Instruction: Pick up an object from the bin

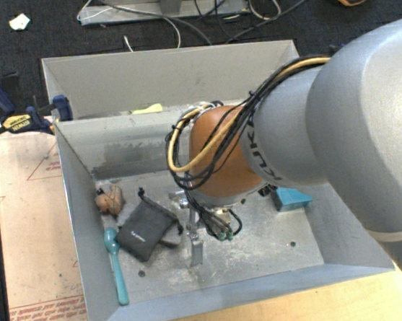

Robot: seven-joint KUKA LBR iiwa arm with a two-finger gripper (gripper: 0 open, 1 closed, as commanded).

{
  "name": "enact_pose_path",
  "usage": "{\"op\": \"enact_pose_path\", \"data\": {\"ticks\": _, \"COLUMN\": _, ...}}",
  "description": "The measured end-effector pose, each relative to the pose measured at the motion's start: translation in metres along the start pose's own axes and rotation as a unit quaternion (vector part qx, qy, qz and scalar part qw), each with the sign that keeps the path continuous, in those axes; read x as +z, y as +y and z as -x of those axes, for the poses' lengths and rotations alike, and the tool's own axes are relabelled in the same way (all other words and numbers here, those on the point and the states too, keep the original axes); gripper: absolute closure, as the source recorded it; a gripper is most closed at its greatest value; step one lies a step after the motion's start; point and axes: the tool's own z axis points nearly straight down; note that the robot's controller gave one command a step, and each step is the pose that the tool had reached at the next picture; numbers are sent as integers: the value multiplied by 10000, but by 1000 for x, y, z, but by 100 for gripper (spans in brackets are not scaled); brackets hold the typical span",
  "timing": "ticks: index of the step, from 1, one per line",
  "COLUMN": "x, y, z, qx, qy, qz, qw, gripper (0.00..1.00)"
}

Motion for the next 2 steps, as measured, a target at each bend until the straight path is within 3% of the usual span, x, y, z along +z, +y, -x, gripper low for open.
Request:
{"op": "enact_pose_path", "data": {"ticks": 1, "x": 3, "y": 33, "z": 12, "qx": -118, "qy": -18, "qz": 0, "qw": 9999, "gripper": 0}}
{"op": "enact_pose_path", "data": {"ticks": 2, "x": 2, "y": 40, "z": 17, "qx": -1335, "qy": -10, "qz": 6, "qw": 9911, "gripper": 100}}
